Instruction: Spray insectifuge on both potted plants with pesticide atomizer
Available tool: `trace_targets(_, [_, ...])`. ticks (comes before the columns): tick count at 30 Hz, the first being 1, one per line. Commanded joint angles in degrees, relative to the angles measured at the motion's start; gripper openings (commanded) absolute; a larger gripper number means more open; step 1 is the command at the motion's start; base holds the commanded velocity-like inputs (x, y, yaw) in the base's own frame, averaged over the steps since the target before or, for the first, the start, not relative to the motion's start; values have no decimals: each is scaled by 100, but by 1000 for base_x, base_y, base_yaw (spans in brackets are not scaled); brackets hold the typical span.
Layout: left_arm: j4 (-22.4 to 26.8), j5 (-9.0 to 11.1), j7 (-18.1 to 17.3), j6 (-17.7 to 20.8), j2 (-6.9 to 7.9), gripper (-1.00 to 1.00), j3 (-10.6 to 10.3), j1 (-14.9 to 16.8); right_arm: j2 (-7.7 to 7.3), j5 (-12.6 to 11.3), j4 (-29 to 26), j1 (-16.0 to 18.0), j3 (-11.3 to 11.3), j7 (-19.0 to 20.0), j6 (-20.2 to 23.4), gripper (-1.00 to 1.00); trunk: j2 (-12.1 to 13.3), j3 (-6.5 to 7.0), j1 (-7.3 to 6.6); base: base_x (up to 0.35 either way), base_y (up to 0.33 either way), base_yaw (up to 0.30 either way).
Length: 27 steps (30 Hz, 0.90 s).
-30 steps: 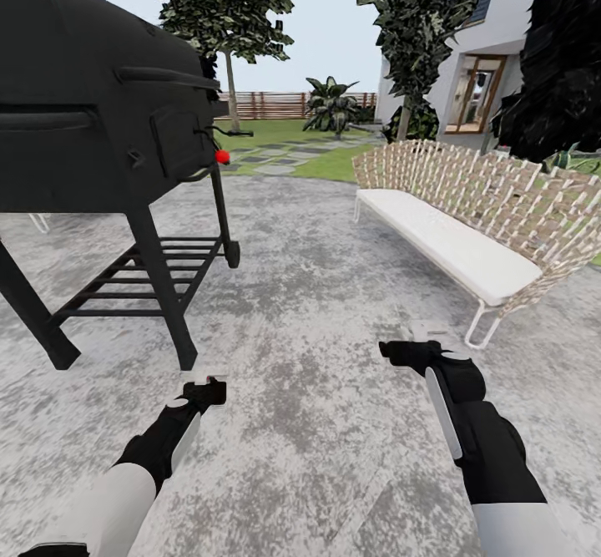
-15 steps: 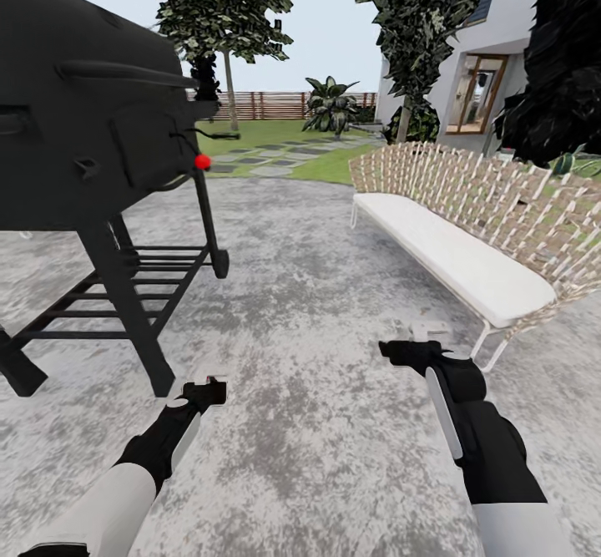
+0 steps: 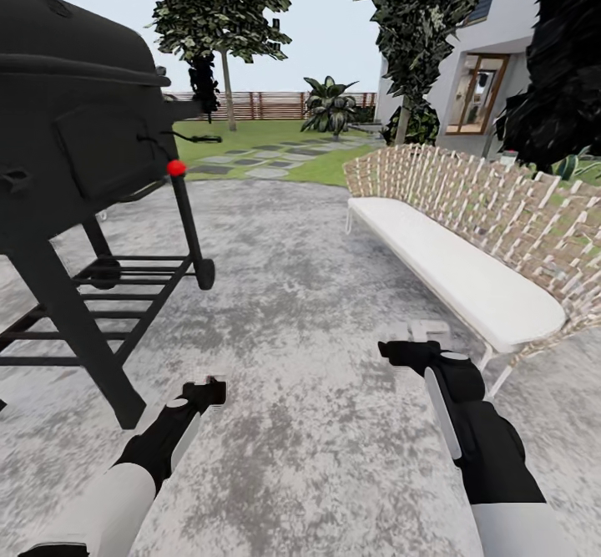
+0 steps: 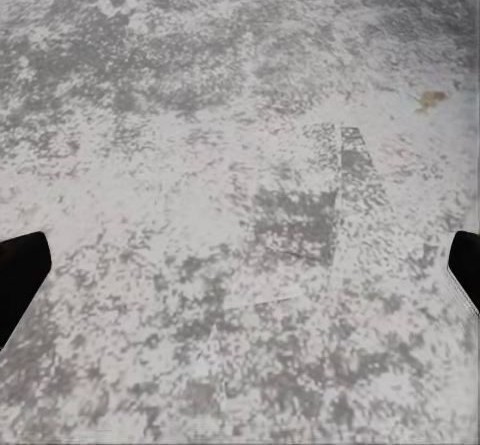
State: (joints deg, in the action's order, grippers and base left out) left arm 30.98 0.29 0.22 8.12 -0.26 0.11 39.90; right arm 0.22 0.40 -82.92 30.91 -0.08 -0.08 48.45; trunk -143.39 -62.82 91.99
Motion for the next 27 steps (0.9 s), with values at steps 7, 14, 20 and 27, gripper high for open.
trace_targets(7, [13,1,4,35,-1,-100,1,1,5,6,-5,3,-1,-1,26,100,-2,-5,2,328,-182,108])
trace_targets(14, [13,2,4,35,-1,-100,-2,1,5,12,-5,3,-1,-1,24,100,-2,-5,2,328,-182,49])
trace_targets(20, [13,4,4,35,-1,-100,2,1,5,13,-5,3,-1,-1,25,100,-2,21,2,328,-182,36])
trace_targets(27, [13,3,4,35,-1,-100,5,1,5,13,-4,3,-1,-1,25,100,-2,78,2,328,-25,86])
